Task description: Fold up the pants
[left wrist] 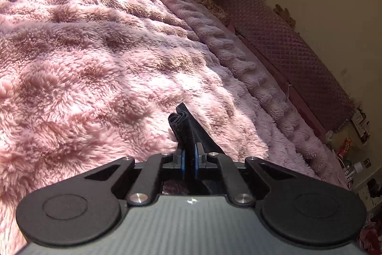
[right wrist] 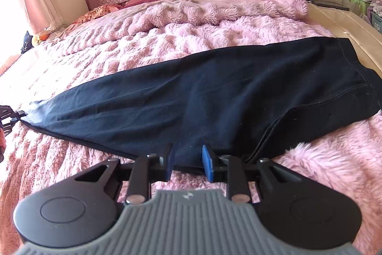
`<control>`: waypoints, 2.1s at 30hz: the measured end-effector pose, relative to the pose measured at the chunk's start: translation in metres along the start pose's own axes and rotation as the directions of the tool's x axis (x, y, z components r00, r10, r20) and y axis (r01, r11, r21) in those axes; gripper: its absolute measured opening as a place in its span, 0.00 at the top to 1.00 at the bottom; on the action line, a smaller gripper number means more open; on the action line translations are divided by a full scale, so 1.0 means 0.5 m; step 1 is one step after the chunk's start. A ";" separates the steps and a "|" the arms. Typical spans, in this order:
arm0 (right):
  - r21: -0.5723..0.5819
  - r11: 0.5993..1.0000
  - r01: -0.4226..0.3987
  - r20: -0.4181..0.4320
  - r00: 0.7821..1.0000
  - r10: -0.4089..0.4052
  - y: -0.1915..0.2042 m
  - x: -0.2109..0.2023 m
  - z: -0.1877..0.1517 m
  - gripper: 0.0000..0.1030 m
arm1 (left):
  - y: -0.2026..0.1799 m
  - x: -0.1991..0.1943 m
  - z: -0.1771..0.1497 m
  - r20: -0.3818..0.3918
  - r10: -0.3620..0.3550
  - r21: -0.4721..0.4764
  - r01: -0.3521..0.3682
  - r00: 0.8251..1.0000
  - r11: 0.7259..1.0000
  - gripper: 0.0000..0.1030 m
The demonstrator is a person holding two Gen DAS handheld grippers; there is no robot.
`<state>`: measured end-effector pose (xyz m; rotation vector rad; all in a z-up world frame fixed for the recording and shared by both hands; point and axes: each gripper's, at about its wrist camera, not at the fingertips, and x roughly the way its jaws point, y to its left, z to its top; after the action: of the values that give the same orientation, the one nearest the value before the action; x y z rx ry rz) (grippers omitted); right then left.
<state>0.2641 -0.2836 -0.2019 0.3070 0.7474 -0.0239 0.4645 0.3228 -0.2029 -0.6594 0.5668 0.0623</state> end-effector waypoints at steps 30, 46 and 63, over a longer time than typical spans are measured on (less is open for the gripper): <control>0.167 0.984 -0.053 -0.003 0.999 0.055 -0.102 -0.042 -0.018 0.76 | -0.673 -0.043 -0.559 -0.235 -0.106 0.862 0.257 0.966 0.437 0.95; 0.116 0.984 -0.134 -0.013 0.991 0.136 -0.049 -0.008 0.026 0.69 | -0.608 -0.075 -0.501 -0.518 -0.178 0.687 0.531 0.837 0.497 0.34; -0.015 0.963 -0.270 -0.122 0.956 0.266 0.232 0.260 0.094 0.97 | -0.395 0.014 -0.339 -0.345 -0.015 0.712 0.273 0.938 0.647 0.51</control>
<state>0.4061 -0.1746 -0.2258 0.3801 0.8180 0.2648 0.4351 0.0643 -0.2047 0.1275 0.7730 -0.4323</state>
